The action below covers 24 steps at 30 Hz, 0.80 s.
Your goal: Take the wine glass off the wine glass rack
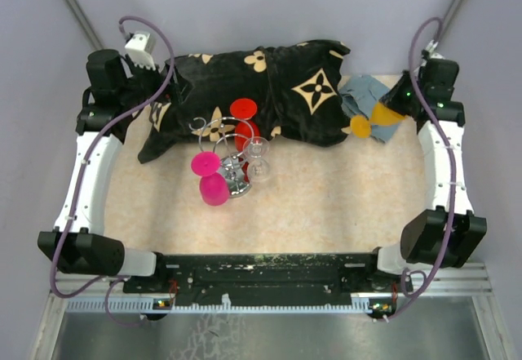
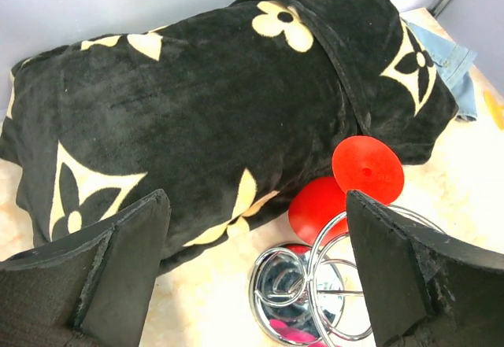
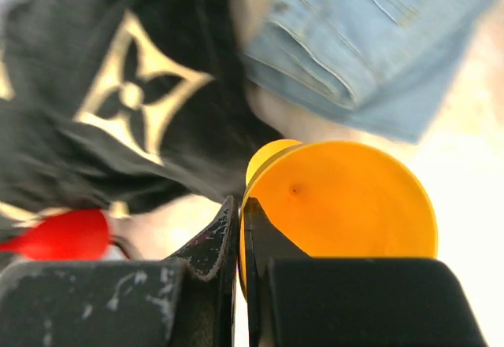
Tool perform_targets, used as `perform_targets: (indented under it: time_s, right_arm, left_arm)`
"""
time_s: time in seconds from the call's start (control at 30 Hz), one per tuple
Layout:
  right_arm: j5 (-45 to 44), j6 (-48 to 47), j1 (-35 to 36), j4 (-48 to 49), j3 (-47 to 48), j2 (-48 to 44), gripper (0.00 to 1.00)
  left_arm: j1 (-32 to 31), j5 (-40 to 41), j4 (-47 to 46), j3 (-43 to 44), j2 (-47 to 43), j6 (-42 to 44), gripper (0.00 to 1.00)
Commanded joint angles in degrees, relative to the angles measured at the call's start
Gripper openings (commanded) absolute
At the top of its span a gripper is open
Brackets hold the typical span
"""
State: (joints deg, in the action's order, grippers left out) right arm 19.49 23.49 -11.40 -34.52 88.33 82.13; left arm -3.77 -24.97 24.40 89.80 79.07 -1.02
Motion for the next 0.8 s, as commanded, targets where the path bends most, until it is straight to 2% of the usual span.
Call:
perform_targets:
  time_s: [0.0, 0.33, 0.77]
  right_arm:
    - [-20.9, -10.0, 5.6, -7.9, -3.6, -3.7, 0.0]
    - [-34.2, -11.1, 7.5, -7.9, -13.1, -4.6, 0.0]
    - [-35.4, -9.8, 7.8, -2.0, -18.5, -3.9, 0.0]
  left_arm:
    - [0.0, 2.8, 4.7, 1.5, -0.4, -0.4, 0.96]
    - [0.3, 1.8, 9.2, 0.5, -1.1, -2.2, 0.95]
    - [0.3, -1.7, 13.1, -1.8, -2.8, 0.9, 0.92]
